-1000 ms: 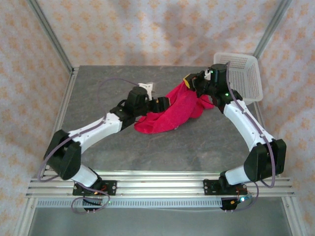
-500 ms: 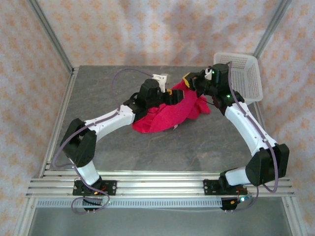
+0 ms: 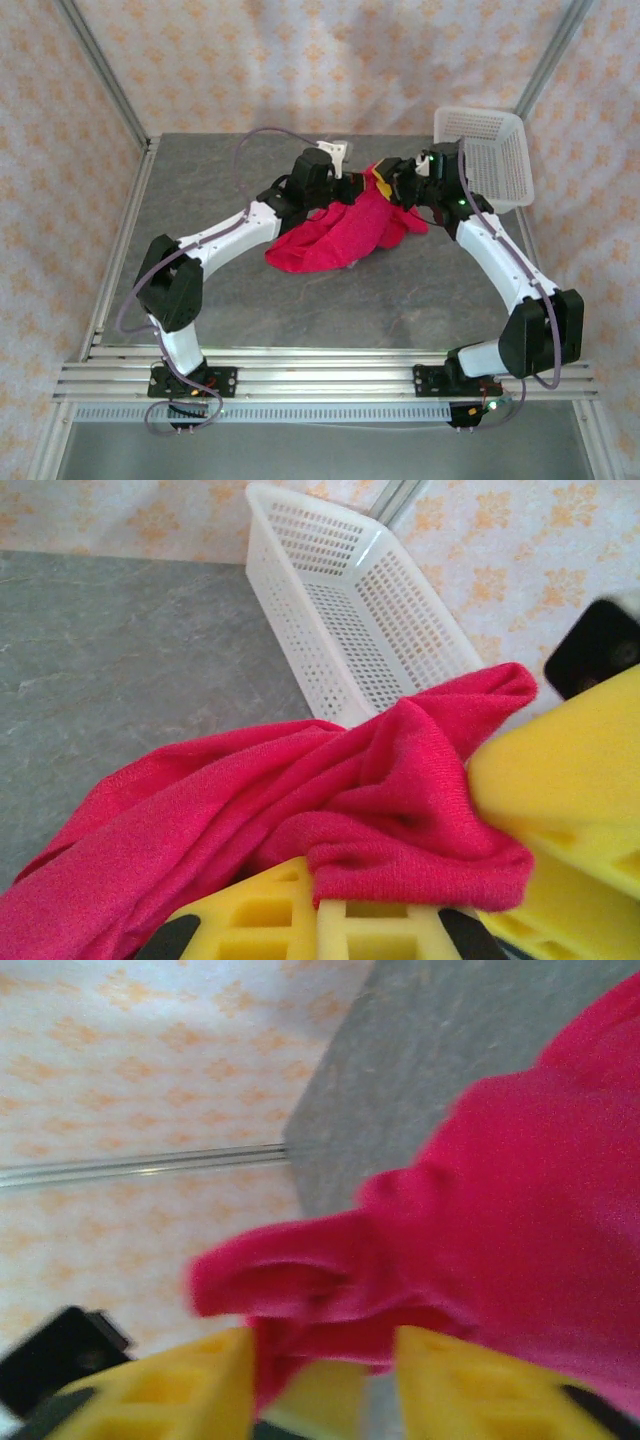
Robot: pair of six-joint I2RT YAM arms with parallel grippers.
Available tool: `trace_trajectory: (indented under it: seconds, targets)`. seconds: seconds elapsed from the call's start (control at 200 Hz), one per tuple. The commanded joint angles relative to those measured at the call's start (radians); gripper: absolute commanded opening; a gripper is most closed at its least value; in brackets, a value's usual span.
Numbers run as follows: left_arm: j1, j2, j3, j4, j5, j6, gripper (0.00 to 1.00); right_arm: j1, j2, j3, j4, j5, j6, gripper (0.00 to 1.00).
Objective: Fold the inside-out t-shirt
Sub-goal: Turn the T-shirt inside out at the center of the table.
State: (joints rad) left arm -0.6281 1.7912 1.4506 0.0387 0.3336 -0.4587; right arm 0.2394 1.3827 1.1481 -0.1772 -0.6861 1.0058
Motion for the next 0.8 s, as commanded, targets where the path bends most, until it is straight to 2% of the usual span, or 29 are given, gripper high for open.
trace_trajectory:
  seconds: [0.0,0.1,0.325,0.5,0.53,0.555,0.63,0.776,0.796]
  targets:
    - [0.025,-0.052,0.036,-0.024,0.008,-0.041,0.0,-0.022,0.001,-0.01,-0.13,0.034,-0.155,0.54]
    - [0.028,-0.052,0.051,-0.033,0.033,-0.06,0.0,-0.015,0.006,-0.02,-0.174,0.077,-0.217,0.56]
    - [0.028,-0.049,0.071,-0.06,0.035,-0.069,0.0,0.047,0.038,-0.01,-0.107,0.071,-0.183,0.56]
    - [0.027,-0.058,0.082,-0.082,0.046,-0.07,0.0,0.051,0.143,0.052,-0.111,0.14,-0.196,0.57]
    - [0.029,-0.062,0.093,-0.1,0.039,-0.07,0.0,0.047,0.171,0.065,-0.112,0.153,-0.205,0.53]
    - [0.03,-0.066,0.108,-0.127,0.026,-0.07,0.0,0.042,0.195,0.078,-0.116,0.16,-0.212,0.45]
    - [0.042,-0.073,0.193,-0.245,-0.019,-0.064,0.0,0.016,0.254,0.105,-0.148,0.168,-0.243,0.0]
    - [0.121,-0.1,0.378,-0.46,-0.065,-0.069,0.0,-0.083,0.221,-0.033,-0.157,0.215,-0.28,0.0]
    - [0.136,-0.106,0.398,-0.482,-0.065,-0.103,0.0,-0.097,0.208,-0.06,-0.154,0.219,-0.288,0.0]
